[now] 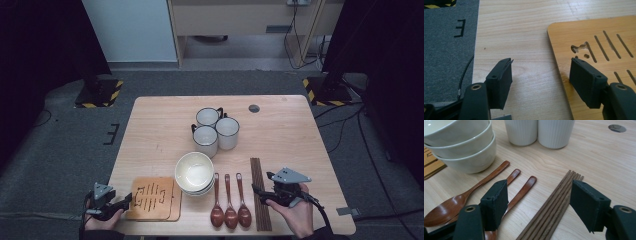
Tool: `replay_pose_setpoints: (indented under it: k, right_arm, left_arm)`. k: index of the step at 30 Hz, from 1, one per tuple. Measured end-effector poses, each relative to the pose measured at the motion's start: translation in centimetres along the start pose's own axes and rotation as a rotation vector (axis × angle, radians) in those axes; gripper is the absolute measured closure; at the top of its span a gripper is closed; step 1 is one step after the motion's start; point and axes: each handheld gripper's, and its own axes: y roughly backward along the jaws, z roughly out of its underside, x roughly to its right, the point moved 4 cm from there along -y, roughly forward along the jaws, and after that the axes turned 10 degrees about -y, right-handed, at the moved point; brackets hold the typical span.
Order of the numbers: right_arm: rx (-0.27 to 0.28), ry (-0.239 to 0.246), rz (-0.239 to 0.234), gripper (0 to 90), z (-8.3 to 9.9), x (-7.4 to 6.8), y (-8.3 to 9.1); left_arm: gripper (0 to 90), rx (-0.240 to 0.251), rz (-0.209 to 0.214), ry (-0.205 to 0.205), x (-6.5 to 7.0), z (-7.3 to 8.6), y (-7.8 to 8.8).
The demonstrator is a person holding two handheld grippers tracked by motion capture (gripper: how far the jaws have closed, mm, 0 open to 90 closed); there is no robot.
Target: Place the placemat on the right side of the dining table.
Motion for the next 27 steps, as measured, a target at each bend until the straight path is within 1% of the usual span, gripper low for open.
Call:
replay_pose_setpoints:
  k: [3,7,12,14,21,25,27]
  right_arm:
    - [0.0,0.006,-0.007,30.8,0.1,-0.4,-0.2]
    - [-0.002,0.015,-0.016,30.8,0.1,-1.0,-0.2]
    - [-0.012,0.029,-0.034,30.8,0.2,-2.0,-0.6]
    - [-0.016,0.038,-0.044,30.9,0.3,-2.5,-0.7]
    - [-0.019,0.044,-0.058,30.9,0.3,-3.9,-1.2]
    - [-0.024,0.046,-0.057,31.0,0.5,-4.6,-1.6]
    - [-0.026,0.048,-0.057,31.1,0.5,-5.0,-1.8]
  left_arm:
    - [34.0,0.005,0.0,0.0,0.0,0.0,0.0]
    - [34.4,0.0,-0.005,-0.015,0.0,0.1,-0.1]
    - [34.4,-0.02,-0.01,-0.038,0.1,0.3,-0.4]
    - [34.4,-0.016,-0.012,-0.036,0.1,0.3,-0.4]
    - [34.4,-0.011,-0.006,-0.025,0.0,0.4,-0.4]
    - [34.3,-0.014,-0.007,-0.032,0.0,0.4,-0.4]
    - [34.4,-0.011,-0.007,-0.028,0.0,0.4,-0.4]
